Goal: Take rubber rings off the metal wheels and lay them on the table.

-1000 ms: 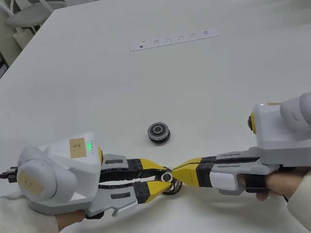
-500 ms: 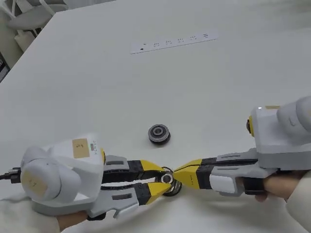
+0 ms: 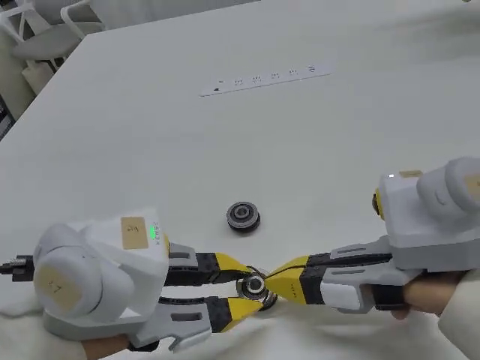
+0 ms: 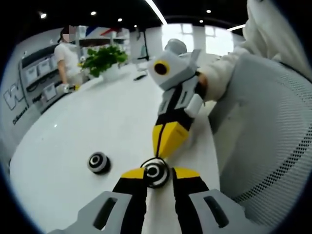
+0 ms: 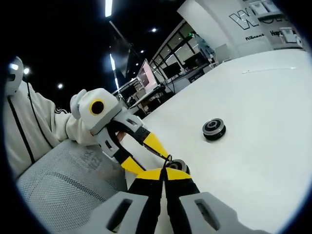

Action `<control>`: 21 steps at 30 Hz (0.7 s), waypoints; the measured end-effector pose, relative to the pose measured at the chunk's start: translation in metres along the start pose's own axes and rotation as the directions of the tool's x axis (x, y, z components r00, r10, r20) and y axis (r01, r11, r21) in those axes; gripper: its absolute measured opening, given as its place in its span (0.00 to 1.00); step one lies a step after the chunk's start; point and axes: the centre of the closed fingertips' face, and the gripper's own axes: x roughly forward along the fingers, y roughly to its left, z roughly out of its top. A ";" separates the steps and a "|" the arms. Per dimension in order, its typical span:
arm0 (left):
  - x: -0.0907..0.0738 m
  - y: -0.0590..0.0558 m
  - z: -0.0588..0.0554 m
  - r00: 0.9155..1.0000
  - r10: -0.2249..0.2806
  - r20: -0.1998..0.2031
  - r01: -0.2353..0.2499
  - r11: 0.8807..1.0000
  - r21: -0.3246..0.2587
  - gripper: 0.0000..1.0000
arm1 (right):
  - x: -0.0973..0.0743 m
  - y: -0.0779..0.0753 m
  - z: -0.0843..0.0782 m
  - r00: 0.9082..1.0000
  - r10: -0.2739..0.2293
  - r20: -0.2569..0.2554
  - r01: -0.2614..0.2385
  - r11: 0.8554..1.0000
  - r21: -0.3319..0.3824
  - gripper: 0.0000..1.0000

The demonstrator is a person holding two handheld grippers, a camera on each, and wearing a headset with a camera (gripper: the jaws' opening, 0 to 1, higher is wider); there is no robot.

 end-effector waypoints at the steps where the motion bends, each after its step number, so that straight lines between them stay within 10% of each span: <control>1: -0.001 -0.001 0.001 1.000 0.000 0.000 0.000 1.000 -0.001 0.22 | -0.001 0.001 0.000 1.000 0.000 0.001 0.000 1.000 -0.001 0.00; 21: -0.039 0.003 0.022 0.996 0.051 0.072 -0.045 0.996 -0.078 0.50 | -0.022 0.015 0.019 0.999 -0.026 0.031 0.028 0.997 -0.071 0.00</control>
